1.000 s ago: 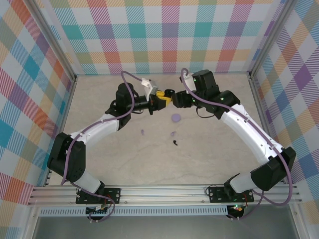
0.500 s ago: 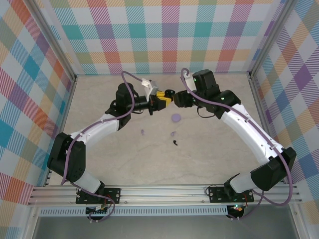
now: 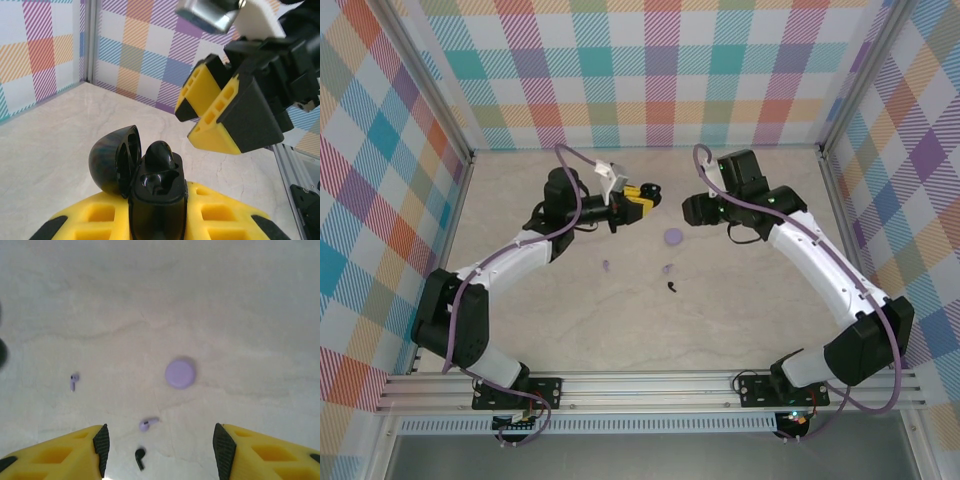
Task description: Insert the wireless bluetooth earbuds into the charging case
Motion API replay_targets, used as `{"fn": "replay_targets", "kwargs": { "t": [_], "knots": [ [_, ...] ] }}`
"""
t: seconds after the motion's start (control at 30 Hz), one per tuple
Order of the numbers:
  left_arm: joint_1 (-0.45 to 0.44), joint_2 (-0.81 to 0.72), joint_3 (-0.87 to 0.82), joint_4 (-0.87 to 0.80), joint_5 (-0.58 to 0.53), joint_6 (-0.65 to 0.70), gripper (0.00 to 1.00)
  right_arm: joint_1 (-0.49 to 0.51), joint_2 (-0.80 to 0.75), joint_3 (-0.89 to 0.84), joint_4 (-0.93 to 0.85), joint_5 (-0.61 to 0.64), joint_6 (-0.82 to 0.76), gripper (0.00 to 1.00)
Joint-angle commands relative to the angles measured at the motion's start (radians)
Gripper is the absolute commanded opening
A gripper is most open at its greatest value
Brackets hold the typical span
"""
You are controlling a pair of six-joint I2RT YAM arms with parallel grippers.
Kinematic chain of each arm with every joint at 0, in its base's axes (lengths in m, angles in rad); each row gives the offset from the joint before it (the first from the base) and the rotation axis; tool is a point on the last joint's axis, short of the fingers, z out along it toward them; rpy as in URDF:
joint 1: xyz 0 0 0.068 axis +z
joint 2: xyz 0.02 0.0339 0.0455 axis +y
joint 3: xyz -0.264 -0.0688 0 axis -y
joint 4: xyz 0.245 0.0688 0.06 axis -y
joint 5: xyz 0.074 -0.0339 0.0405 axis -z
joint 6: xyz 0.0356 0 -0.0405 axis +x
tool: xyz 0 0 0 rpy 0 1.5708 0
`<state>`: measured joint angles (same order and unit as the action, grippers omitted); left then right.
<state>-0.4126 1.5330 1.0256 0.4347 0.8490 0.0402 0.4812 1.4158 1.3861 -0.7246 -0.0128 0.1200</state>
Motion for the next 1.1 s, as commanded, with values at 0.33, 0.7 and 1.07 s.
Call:
{"fn": "replay_targets", "kwargs": {
  "t": [0.33,0.7,1.07],
  "knots": [
    [0.060,-0.122,-0.132,0.088,0.200,-0.008,0.13,0.001,0.071,-0.228,-0.078,-0.296,0.036,0.56],
    [0.057,-0.210,-0.205,0.006,0.184,0.023,0.14,0.083,0.266,-0.242,-0.035,-0.244,0.068,0.53],
    [0.038,-0.257,-0.220,-0.090,0.169,0.083,0.14,0.141,0.385,-0.175,-0.047,-0.204,0.083,0.45]
  ]
}}
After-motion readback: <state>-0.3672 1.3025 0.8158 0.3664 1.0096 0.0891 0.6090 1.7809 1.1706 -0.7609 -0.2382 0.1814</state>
